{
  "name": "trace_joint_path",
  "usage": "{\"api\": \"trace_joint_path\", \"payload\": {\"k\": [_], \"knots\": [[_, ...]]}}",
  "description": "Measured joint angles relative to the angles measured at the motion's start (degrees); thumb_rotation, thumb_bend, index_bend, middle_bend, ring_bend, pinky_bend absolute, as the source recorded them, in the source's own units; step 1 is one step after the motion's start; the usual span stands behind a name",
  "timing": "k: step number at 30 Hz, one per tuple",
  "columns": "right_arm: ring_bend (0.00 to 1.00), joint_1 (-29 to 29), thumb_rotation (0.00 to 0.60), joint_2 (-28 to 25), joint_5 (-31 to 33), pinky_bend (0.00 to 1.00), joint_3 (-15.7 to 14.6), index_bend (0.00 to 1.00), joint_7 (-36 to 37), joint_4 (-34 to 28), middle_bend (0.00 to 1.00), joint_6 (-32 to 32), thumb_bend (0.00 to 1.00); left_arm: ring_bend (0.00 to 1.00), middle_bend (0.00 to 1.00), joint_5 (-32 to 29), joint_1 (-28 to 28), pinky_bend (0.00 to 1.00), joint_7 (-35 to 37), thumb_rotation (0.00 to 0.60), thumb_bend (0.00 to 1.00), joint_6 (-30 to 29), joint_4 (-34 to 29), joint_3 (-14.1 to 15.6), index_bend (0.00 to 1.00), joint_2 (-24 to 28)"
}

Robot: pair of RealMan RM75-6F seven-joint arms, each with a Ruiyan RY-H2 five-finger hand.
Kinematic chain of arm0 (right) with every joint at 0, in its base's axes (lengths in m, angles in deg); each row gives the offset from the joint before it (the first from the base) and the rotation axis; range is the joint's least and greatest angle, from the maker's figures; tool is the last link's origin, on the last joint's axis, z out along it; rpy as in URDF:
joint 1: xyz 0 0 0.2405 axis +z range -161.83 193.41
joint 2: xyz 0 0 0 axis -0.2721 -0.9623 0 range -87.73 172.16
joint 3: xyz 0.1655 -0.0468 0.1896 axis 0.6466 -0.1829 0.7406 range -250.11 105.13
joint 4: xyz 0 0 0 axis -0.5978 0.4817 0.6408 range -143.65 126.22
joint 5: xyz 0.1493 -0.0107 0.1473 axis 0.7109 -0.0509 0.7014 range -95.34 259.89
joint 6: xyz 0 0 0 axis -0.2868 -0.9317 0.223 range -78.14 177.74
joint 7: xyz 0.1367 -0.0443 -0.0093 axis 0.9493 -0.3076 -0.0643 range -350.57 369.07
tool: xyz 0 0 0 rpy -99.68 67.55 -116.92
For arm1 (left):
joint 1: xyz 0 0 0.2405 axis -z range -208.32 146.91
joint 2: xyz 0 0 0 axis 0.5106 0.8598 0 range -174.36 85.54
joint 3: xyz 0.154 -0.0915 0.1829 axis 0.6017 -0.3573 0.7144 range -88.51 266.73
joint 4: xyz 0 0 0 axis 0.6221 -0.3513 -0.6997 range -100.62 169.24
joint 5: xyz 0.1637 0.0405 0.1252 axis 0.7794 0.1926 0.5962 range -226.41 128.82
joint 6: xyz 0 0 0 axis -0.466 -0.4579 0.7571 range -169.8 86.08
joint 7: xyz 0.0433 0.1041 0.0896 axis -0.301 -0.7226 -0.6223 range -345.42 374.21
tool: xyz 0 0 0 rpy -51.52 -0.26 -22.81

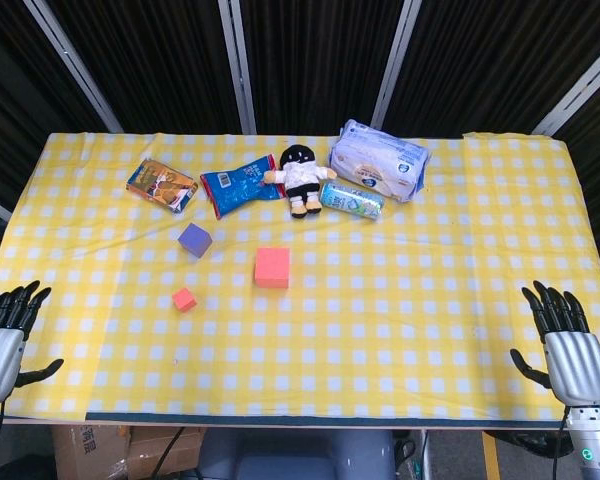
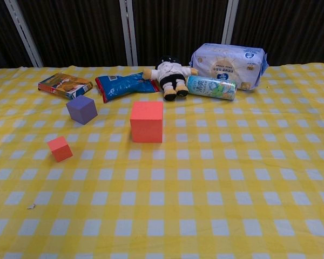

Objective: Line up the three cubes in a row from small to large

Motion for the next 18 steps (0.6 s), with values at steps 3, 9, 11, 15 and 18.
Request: {"api": "trace_joint_path", "payload": {"k": [3, 9, 11, 15, 18], "knots": [[0.0, 0.0, 0.6, 0.0, -0.1, 0.0, -0.1, 0.0, 0.0, 0.0, 0.0, 0.1, 0.34, 0.0, 0.0, 0.0, 0.0, 0.0, 0.0, 0.6, 0.15, 0.0, 0.0, 0.0, 0.0, 0.0], [0.0, -0.1, 0.6, -0.1, -0.1, 0.0, -0.1, 0.0, 0.3, 0.0, 0.0, -0.1, 0.34, 0.0, 0.0, 0.0, 0.0, 0.0, -0.2, 0.6, 0.15, -0.1, -0.1, 0.0, 0.0, 0.0], [0.0, -0.1, 0.6, -0.1, -0.2, 0.0, -0.2, 0.0, 0.4, -0.2, 0.0, -0.1, 0.34, 0.0, 0.0, -0.1, 0.0, 0.0, -0.4, 0.6, 0.15, 0.1, -0.1, 0.1, 0.0, 0.0], [0.0, -0.1, 0.6, -0.2, 0.2, 0.0, -0.3, 0.0, 0.6, -0.6, 0.0, 0.3, 0.34, 0.0, 0.0, -0.3, 0.3, 0.0, -0.5, 0.6, 0.15, 0.4, -0.1, -0.2, 0.0, 0.0], [0.0, -0.3, 0.6, -0.4, 0.3, 0.0, -0.3, 0.0, 1.1, -0.9, 0.0, 0.3, 0.34, 0.0, 0.0, -0.4, 1.0, 0.0, -0.8, 0.6, 0.15, 1.0, -0.2, -0.6, 0.0, 0.1]]}}
